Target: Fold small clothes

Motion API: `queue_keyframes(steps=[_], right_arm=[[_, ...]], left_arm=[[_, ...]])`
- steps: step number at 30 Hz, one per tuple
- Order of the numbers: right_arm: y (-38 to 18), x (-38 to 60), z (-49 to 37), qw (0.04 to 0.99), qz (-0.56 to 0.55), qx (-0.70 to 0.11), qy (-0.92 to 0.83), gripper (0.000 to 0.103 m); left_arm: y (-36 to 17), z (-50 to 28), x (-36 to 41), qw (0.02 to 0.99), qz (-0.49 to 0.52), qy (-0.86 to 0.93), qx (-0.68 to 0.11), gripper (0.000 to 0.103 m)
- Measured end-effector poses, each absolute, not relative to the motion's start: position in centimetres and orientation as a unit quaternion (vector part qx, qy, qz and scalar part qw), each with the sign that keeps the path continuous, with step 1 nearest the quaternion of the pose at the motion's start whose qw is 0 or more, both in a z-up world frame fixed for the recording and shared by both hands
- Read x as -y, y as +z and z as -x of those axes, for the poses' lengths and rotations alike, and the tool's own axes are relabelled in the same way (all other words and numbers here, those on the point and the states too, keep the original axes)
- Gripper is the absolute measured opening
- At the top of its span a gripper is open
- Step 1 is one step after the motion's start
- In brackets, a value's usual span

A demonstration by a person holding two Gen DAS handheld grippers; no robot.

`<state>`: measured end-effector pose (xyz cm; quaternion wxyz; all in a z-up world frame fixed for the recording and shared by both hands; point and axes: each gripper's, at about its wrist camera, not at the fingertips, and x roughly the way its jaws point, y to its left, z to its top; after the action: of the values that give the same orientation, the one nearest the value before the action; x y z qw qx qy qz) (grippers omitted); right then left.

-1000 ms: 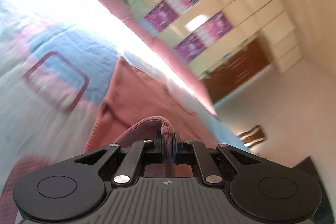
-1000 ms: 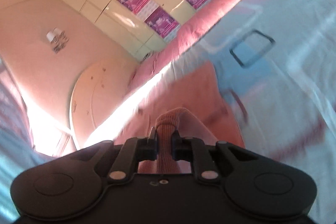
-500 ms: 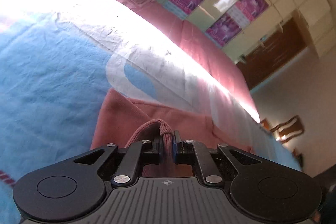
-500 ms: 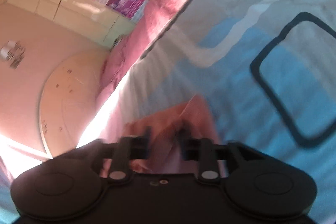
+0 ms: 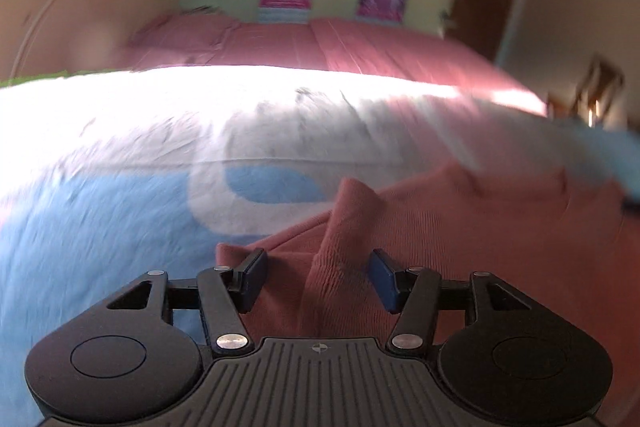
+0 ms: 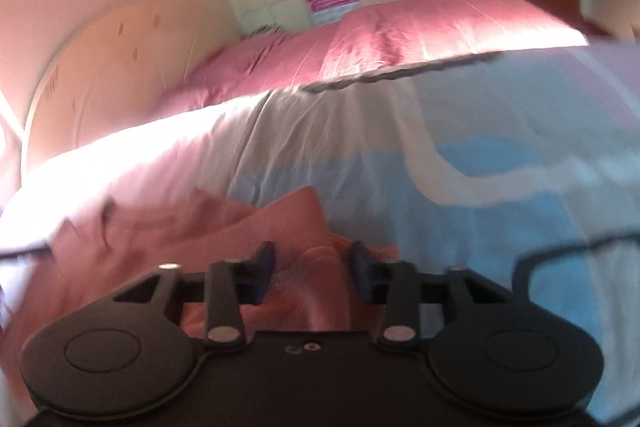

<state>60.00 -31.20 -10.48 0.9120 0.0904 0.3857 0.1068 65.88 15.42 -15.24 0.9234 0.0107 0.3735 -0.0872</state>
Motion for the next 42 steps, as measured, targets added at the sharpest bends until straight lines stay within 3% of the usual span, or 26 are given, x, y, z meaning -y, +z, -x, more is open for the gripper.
queue_keyframes(steps=[1, 2, 6, 14, 19, 21, 22, 23, 24, 25, 26, 28, 30, 32, 34, 39, 42], right_arm=[[-10.5, 30.5, -60.3, 0.911, -0.068, -0.392, 0.109, 0.012], [-10.4, 29.9, -60.4, 0.912, -0.052, -0.391, 0.110, 0.010], [-8.1, 29.7, -58.9, 0.940, -0.052, -0.318, 0.109, 0.009], [-9.6, 29.7, -59.6, 0.940, -0.067, -0.325, 0.077, 0.009], [-11.5, 29.7, -61.0, 0.929, -0.066, -0.359, 0.057, 0.011], [-11.3, 29.3, -60.9, 0.929, -0.054, -0.363, 0.050, 0.019], [-11.1, 29.2, -60.7, 0.928, -0.047, -0.367, 0.037, 0.037], [-10.3, 28.5, -60.2, 0.932, -0.026, -0.361, 0.012, 0.056], [-9.2, 27.4, -59.3, 0.941, -0.010, -0.339, 0.006, 0.059], [-8.7, 26.5, -58.9, 0.944, -0.012, -0.327, 0.031, 0.053], [-8.4, 24.9, -58.8, 0.939, -0.019, -0.336, 0.067, 0.037], [-9.3, 19.8, -59.5, 0.919, 0.015, -0.370, 0.133, 0.023], [-10.7, 15.2, -59.8, 0.907, 0.048, -0.378, 0.177, 0.026], [-11.7, 12.7, -59.9, 0.908, 0.069, -0.370, 0.181, 0.040], [-12.1, 12.0, -59.6, 0.912, 0.096, -0.360, 0.173, 0.044], [-12.1, 21.3, -59.6, 0.930, 0.043, -0.360, 0.052, 0.045], [-11.8, 23.0, -59.5, 0.930, 0.029, -0.364, 0.048, 0.045]], left_arm=[[-15.2, -65.9, -14.8, 0.925, -0.029, -0.092, -0.367, 0.016], [-14.7, -65.6, -14.5, 0.930, -0.032, -0.092, -0.354, 0.006], [-12.2, -62.7, -15.1, 0.968, 0.008, -0.038, -0.247, 0.005], [-13.1, -64.7, -15.8, 0.955, 0.032, -0.014, -0.294, 0.006], [-15.9, -66.2, -14.6, 0.947, -0.006, -0.009, -0.320, 0.006], [-15.0, -65.9, -14.0, 0.946, -0.025, -0.003, -0.322, 0.011], [-14.0, -65.2, -13.5, 0.949, -0.035, 0.000, -0.314, 0.015], [-12.7, -63.9, -12.4, 0.956, -0.049, -0.015, -0.290, 0.028], [-12.1, -62.8, -11.3, 0.960, -0.055, -0.041, -0.273, 0.040], [-11.6, -62.0, -9.7, 0.959, -0.053, -0.077, -0.269, 0.061], [-11.8, -61.7, -7.7, 0.953, -0.059, -0.114, -0.276, 0.064], [-12.7, -61.4, -3.4, 0.937, -0.073, -0.171, -0.296, 0.064], [-13.6, -61.4, -0.6, 0.926, -0.068, -0.204, -0.311, 0.064], [-14.5, -61.7, 0.6, 0.921, -0.079, -0.203, -0.323, 0.064], [-14.9, -62.1, -1.3, 0.926, -0.048, -0.189, -0.323, 0.064], [-15.5, -61.7, -10.4, 0.940, -0.018, -0.090, -0.330, 0.064], [-15.0, -61.2, -10.4, 0.940, -0.019, -0.080, -0.330, 0.064]])
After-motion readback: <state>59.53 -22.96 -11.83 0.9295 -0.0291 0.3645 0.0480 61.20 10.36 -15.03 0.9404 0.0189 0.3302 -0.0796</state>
